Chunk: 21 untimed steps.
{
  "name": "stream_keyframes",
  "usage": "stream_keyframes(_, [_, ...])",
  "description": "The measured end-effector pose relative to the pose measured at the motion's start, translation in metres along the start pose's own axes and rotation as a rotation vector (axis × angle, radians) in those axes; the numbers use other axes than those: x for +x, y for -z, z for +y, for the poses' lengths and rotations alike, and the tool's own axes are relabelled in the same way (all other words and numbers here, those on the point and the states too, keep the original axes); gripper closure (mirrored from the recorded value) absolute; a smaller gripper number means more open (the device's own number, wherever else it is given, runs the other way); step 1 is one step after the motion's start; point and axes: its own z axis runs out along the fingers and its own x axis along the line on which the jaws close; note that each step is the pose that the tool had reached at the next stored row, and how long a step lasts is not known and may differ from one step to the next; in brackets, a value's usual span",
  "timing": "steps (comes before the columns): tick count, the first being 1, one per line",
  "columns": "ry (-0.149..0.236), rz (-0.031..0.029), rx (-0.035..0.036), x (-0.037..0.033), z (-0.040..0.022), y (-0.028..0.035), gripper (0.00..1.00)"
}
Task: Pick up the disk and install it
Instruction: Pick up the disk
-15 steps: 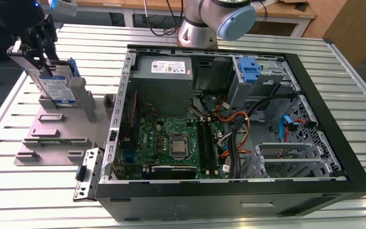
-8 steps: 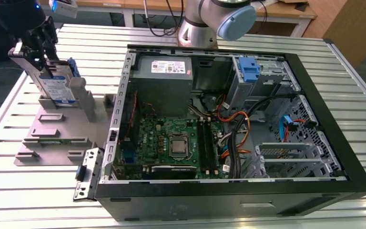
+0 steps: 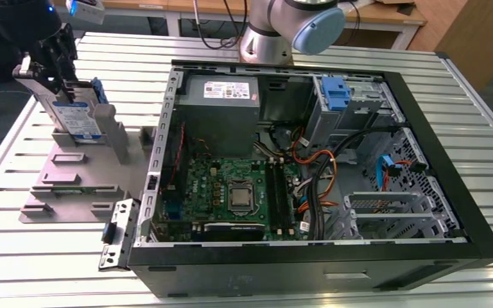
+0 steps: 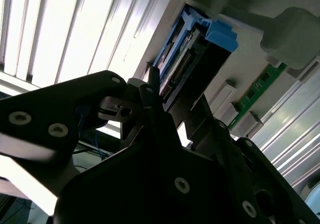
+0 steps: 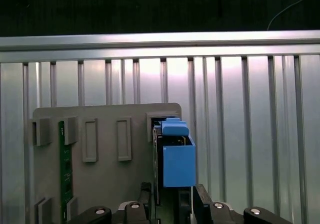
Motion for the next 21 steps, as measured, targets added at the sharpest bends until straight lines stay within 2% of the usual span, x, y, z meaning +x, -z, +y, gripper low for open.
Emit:
stream_keyframes(1, [0.000, -0.0005, 0.0000, 0.0000, 0.0000, 0.0000, 0.55])
stream_keyframes(8, [0.000, -0.0033, -0.0001, 0.0000, 0.0000, 0.0000, 0.55])
stream_keyframes(21, [0.000, -0.0024, -0.0001, -0.0005, 0.0000, 0.0005, 0.55])
